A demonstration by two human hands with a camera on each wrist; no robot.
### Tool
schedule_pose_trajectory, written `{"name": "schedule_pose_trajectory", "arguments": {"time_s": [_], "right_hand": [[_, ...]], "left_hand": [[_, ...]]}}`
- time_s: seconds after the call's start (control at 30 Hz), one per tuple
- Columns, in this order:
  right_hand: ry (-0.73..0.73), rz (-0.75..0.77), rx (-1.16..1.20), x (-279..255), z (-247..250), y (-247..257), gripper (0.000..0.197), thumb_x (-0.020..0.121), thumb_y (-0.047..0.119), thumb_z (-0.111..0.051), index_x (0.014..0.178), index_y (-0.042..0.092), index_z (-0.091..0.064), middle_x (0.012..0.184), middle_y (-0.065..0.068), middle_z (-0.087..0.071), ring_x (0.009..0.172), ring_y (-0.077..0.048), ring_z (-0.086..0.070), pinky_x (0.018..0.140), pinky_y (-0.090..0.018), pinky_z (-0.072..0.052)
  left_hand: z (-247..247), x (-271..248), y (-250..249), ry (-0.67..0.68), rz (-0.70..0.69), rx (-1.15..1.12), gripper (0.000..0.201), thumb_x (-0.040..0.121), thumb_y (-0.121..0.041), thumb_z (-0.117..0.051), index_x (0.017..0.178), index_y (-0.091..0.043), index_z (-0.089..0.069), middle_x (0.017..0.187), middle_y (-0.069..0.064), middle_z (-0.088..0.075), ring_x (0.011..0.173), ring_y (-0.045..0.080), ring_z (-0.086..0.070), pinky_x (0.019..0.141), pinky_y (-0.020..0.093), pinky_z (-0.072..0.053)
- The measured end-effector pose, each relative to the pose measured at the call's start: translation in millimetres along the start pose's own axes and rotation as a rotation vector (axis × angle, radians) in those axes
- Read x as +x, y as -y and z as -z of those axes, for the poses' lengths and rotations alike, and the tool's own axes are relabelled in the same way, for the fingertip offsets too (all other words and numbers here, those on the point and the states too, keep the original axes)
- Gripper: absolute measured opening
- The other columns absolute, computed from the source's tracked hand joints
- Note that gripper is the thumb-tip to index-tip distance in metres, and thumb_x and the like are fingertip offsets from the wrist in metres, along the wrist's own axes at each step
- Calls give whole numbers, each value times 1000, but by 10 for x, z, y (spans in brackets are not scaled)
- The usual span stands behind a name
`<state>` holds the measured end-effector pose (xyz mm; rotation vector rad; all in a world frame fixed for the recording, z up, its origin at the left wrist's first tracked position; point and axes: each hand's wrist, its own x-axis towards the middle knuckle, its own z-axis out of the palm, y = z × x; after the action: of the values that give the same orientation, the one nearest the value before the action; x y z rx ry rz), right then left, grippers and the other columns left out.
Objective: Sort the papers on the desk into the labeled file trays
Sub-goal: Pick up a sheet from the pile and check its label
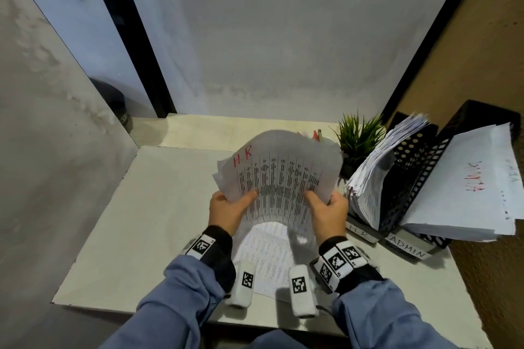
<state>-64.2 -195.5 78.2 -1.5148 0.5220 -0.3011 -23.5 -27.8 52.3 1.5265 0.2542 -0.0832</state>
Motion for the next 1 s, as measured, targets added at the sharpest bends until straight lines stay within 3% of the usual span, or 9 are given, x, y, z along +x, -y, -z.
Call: {"name": "schedule_pose_trajectory", "arguments": {"time_s": [0.1, 0.2, 0.3, 0.4, 0.53, 0.7, 0.83, 0.93, 1.0], "right_hand": [[60, -123, -22, -147, -5, -128, 29, 80, -13, -60, 71, 15, -56, 80, -20, -65, 97, -40, -64, 80, -44, -54], [98, -175, 59, -140, 29, -76, 23, 80, -18, -56, 77, 4, -55, 73, -6, -61, 78, -12, -71, 53, -21, -54], [81, -104, -106, 74, 64, -6, 15, 83, 1, -64, 77, 14, -58, 79, -6, -63, 90, -31, -65, 64, -27, -54], [60, 66, -192, 314, 180, 200, 11, 85, 4, -61, 91, 12, -65, 92, -13, -66, 91, -28, -65, 74, -32, -56], [-296, 338, -729, 694, 408, 431, 50, 86, 25, -60, 133, 14, -46, 130, -8, -45, 119, -26, -44, 98, -36, -42], [-403, -239, -736, 1080, 658, 436, 109, 75, 40, -73, 148, -1, -2, 148, -24, -25, 133, -40, -31, 104, -49, -34], [-263, -379, -487, 1244, 916, 309, 48, 76, 13, -63, 117, -12, -52, 93, -23, -57, 83, -32, -58, 71, -39, -47], [-258, -261, -532, 1261, 1083, 332, 9, 81, 7, -51, 81, -2, -53, 82, -19, -53, 73, -28, -53, 65, -31, -40], [-242, -201, -541, 1314, 1194, 334, 16, 79, 8, -49, 64, 7, -45, 75, -18, -53, 72, -28, -53, 65, -31, -39]], "left_hand": [[-25, -118, 194, 15, 156, 35, 30, 80, -6, -71, 108, -6, -61, 97, 6, -68, 79, 9, -62, 57, 14, -51], [0, -125, 217, -15, 160, 27, 20, 82, -2, -67, 99, -9, -61, 89, 4, -67, 75, 12, -62, 51, 13, -51], [30, -53, 30, -22, 75, 79, 8, 83, -7, -67, 82, -15, -66, 84, 7, -70, 74, 19, -65, 54, 16, -53], [-37, 27, -324, -10, -106, 53, 13, 84, -7, -66, 78, -18, -68, 78, 7, -66, 70, 16, -59, 58, 15, -51], [-224, 152, -801, 58, -290, 179, 15, 80, -16, -65, 68, -7, -64, 65, 6, -51, 61, 15, -44, 56, 29, -38], [-636, 149, -1281, 157, -512, 404, 13, 82, -5, -61, 70, -5, -67, 57, 14, -55, 50, 8, -42, 45, 16, -35], [-985, 217, -1455, 266, -623, 598, 11, 82, -10, -61, 81, -10, -72, 68, 11, -69, 56, 13, -57, 54, 20, -47], [-1284, 244, -1530, 341, -672, 724, 15, 82, -14, -60, 90, -13, -72, 75, 8, -71, 68, 21, -63, 64, 27, -52], [-1488, 233, -1563, 376, -701, 782, 16, 81, -15, -59, 92, -14, -71, 77, 8, -70, 70, 22, -60, 65, 27, -49]]}}
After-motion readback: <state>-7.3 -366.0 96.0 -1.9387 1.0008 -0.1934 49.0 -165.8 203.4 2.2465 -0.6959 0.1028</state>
